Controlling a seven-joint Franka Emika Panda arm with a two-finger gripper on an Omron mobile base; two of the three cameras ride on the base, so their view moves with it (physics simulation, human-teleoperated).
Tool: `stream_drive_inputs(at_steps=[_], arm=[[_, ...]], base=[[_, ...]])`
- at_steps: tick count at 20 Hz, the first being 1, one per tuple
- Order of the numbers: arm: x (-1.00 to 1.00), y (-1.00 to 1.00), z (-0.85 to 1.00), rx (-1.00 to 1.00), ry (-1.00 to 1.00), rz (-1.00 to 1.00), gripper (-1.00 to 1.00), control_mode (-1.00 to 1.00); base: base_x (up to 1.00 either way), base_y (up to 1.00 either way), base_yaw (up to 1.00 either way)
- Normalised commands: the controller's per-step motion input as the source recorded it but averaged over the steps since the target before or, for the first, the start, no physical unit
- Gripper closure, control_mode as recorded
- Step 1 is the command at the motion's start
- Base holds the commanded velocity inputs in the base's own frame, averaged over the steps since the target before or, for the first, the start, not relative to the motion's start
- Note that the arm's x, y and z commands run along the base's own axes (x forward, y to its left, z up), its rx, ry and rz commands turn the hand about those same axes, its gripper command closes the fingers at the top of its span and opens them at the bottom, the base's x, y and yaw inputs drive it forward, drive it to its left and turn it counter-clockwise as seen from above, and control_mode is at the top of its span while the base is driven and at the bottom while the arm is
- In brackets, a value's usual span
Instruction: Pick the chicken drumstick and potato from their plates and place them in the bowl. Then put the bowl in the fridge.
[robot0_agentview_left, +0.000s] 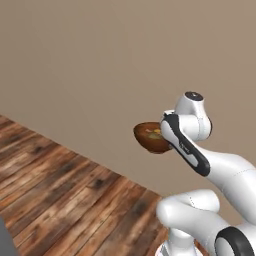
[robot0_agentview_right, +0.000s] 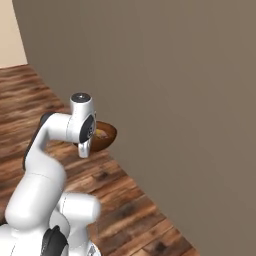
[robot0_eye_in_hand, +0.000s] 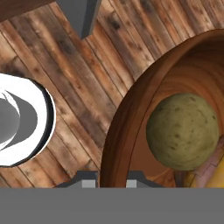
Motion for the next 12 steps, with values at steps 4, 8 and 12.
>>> stream_drive_inputs(at_steps=[4,8,12], arm=[[0.00,0.00,0.00,0.00,0.00,0.00,1.00,1.00],[0.00,0.00,0.00,0.00,0.00,0.00,1.00,1.00],[0.00,0.00,0.00,0.00,0.00,0.00,1.00,1.00]], base=[[0.80,-0.02,0.45],[0.74,-0.04,0.51],[0.71,-0.03,0.55]])
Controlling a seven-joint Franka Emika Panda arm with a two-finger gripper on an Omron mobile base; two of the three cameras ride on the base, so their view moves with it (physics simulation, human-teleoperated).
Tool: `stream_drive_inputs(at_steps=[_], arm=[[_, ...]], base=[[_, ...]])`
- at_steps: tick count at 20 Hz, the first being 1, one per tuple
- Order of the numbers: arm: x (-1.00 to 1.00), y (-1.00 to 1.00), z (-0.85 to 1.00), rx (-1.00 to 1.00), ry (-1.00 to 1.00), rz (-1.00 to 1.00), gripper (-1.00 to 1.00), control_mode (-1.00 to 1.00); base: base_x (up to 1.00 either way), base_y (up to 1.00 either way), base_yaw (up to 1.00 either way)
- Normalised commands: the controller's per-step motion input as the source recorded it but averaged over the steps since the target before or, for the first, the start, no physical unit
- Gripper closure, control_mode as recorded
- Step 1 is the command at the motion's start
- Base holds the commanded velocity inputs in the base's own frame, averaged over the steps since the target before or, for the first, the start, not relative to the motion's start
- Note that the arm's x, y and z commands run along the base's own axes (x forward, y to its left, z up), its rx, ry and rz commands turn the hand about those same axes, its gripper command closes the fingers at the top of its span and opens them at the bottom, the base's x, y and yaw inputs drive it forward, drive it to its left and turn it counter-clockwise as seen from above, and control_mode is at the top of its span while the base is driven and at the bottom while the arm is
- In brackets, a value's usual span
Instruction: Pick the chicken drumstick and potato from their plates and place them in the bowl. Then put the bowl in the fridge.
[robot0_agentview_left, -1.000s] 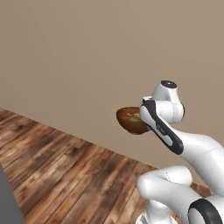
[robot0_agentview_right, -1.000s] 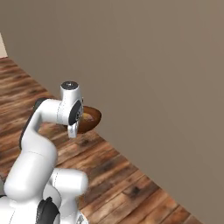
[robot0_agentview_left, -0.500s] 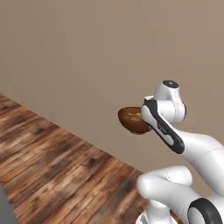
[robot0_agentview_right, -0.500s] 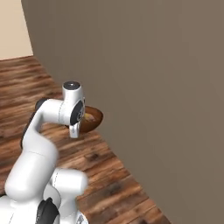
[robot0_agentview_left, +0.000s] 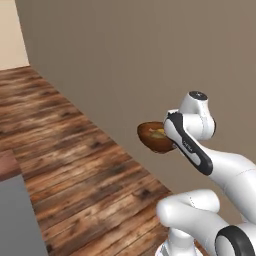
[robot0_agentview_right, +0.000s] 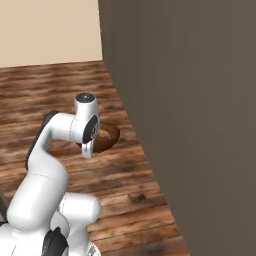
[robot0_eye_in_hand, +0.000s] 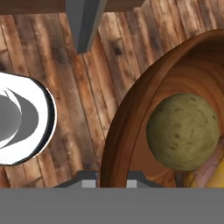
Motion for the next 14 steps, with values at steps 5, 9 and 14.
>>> stream_drive_inputs(at_steps=[5,9,14], arm=[[0.00,0.00,0.00,0.00,0.00,0.00,1.00,1.00],[0.00,0.00,0.00,0.00,0.00,0.00,1.00,1.00],[0.00,0.00,0.00,0.00,0.00,0.00,1.00,1.00]], base=[[0.75,0.00,0.50],[0.84,0.00,0.40],[0.88,0.00,0.35]])
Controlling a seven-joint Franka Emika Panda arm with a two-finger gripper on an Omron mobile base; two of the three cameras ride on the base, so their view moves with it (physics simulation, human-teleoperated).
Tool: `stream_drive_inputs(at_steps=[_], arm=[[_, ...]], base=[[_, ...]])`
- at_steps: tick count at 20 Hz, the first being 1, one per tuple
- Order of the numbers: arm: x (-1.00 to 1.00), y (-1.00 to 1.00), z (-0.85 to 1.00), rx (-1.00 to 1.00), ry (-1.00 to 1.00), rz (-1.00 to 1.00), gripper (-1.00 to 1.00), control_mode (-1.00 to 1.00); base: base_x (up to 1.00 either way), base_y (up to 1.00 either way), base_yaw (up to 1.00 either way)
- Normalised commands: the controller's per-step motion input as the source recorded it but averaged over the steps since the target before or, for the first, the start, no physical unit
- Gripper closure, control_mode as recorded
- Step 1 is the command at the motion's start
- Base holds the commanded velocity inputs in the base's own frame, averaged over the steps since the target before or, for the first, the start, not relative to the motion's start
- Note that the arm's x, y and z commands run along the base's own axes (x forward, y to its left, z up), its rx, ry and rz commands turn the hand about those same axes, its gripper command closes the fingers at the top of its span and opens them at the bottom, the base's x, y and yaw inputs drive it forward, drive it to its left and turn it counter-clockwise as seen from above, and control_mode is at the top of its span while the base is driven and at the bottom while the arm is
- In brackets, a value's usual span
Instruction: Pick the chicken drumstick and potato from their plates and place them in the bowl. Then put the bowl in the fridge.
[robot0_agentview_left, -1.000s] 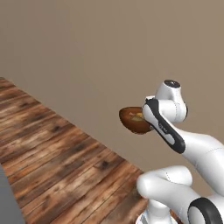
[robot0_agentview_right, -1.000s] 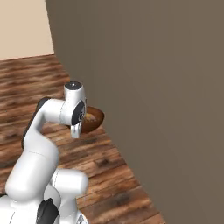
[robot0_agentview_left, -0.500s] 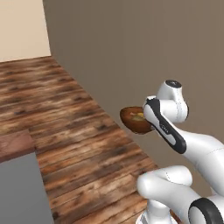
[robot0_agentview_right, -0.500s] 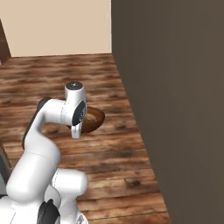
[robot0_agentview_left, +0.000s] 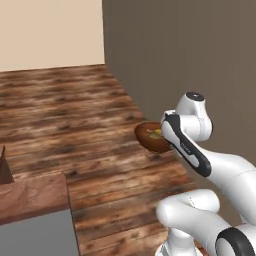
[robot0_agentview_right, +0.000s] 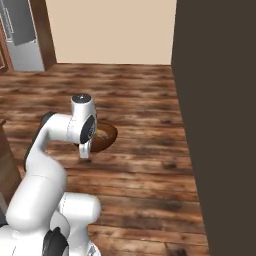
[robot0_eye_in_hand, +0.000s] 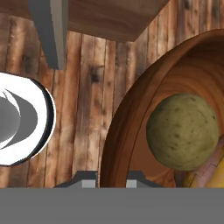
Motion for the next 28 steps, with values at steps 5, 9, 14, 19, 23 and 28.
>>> stream_drive_inputs(at_steps=[5,9,14,19,23,28], arm=[[0.00,0.00,0.00,0.00,0.00,0.00,1.00,1.00],[0.00,0.00,0.00,0.00,0.00,0.00,1.00,1.00],[0.00,0.00,0.00,0.00,0.00,0.00,1.00,1.00],[0.00,0.00,0.00,0.00,0.00,0.00,1.00,1.00],[0.00,0.00,0.00,0.00,0.00,0.00,1.00,1.00],[0.00,0.00,0.00,0.00,0.00,0.00,1.00,1.00]], base=[[0.92,0.00,0.31],[0.93,0.00,0.29],[0.94,0.00,0.29],[0.93,0.00,0.29],[0.93,0.00,0.29],[0.93,0.02,0.30]])
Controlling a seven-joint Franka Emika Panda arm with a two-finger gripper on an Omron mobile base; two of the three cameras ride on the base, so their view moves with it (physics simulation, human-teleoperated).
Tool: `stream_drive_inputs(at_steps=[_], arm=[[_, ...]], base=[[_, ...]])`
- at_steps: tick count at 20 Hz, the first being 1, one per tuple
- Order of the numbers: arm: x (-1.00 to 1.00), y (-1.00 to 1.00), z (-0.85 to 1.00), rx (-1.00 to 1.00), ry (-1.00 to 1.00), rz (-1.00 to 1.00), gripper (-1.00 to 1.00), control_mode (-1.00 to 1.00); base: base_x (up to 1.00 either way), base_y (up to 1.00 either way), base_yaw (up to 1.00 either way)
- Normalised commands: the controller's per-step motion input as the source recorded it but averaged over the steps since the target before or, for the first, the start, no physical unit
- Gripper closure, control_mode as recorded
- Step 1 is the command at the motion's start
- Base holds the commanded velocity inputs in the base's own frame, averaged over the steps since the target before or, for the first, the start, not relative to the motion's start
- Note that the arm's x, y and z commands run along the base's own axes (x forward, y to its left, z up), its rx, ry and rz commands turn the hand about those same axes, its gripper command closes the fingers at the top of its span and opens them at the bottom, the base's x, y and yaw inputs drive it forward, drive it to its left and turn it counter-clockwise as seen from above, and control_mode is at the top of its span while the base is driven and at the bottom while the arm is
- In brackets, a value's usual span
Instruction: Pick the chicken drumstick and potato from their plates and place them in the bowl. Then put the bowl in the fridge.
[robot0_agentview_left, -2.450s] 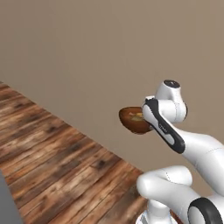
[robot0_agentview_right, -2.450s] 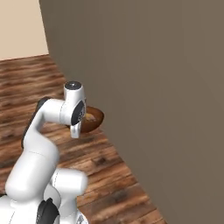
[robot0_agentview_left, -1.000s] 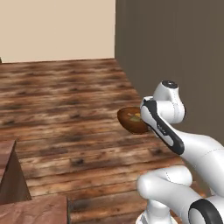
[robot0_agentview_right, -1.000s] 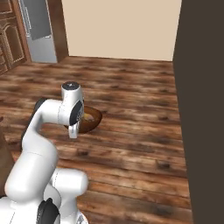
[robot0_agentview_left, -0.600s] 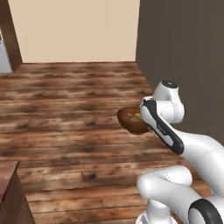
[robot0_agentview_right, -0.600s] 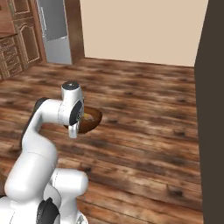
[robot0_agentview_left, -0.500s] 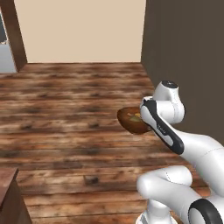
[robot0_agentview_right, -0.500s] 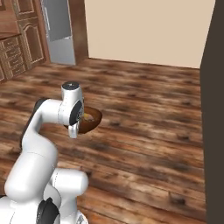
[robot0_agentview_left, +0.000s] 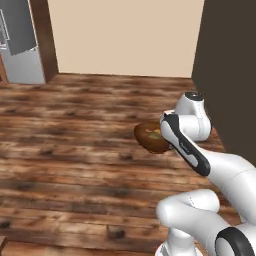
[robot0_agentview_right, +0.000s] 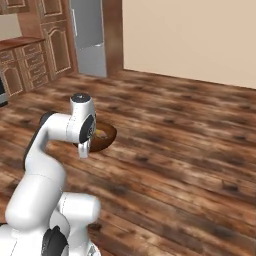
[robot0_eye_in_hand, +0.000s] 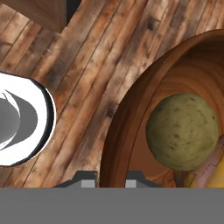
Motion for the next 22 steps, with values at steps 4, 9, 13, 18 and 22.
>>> stream_drive_inputs(at_steps=[4,9,13,18,22], arm=[[0.00,0.00,0.00,0.00,0.00,0.00,1.00,1.00],[0.00,0.00,0.00,0.00,0.00,0.00,1.00,1.00],[0.00,0.00,0.00,0.00,0.00,0.00,1.00,1.00],[0.00,0.00,0.00,0.00,0.00,0.00,1.00,1.00],[0.00,0.00,0.00,0.00,0.00,0.00,1.00,1.00]], base=[[0.93,0.02,0.30],[0.91,0.03,0.32],[0.91,0.04,0.31],[0.93,0.06,0.29],[0.94,0.11,0.24]])
